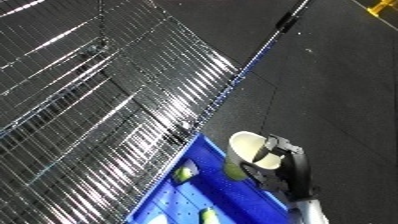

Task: Pick up the object and place it into the box

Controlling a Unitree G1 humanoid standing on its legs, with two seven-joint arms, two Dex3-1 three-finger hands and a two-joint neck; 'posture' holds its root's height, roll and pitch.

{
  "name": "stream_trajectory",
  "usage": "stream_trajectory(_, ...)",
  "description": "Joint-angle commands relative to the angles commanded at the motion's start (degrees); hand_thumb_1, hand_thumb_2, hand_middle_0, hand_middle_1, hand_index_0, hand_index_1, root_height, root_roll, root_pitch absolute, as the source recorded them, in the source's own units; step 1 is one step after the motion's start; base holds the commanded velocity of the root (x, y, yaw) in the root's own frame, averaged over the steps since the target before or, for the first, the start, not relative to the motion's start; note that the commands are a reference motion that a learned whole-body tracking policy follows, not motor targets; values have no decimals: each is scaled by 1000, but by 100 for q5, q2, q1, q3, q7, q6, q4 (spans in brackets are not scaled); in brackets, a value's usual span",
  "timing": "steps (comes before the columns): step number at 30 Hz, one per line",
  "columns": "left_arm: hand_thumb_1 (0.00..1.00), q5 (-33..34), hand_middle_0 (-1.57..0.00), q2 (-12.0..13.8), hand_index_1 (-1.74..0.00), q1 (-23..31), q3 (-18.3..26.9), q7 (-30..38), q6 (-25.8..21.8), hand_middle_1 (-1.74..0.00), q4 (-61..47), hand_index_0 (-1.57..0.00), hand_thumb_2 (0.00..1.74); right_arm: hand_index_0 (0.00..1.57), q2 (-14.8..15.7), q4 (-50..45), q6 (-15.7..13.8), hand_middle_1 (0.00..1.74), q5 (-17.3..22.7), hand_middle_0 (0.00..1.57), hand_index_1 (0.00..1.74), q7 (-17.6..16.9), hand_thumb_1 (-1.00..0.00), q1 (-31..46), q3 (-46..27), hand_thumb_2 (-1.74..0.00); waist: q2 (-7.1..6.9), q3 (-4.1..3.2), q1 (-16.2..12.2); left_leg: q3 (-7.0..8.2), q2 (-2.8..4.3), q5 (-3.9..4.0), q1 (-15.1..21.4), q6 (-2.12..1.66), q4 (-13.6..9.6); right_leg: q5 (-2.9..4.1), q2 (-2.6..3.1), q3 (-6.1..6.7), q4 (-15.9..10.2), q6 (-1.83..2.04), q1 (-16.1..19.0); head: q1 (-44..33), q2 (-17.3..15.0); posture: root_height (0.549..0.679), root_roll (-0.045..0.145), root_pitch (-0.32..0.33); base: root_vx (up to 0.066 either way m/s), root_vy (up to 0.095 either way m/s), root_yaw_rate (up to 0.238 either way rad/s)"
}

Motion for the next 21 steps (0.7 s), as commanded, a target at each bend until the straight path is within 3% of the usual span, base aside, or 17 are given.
stream_trajectory(13,1000,59,-1570,-27,-1740,-96,-132,134,-65,-1740,65,-1570,1740,0,-16,243,-120,0,170,0,0,123,0,-44,165,0,27,4,9,-23,-61,34,-2,-10,-51,14,24,1,-50,-12,2,48,18,640,87,95,-9,-3,-9)
stream_trajectory(21,1000,87,-1570,-64,-1740,-114,-154,134,-59,-1740,103,-1570,1740,0,63,249,-65,0,227,0,0,173,0,-38,221,0,14,4,36,-62,-80,52,17,-14,-36,10,25,-9,-32,-28,50,-73,-110,641,88,88,14,-9,17)
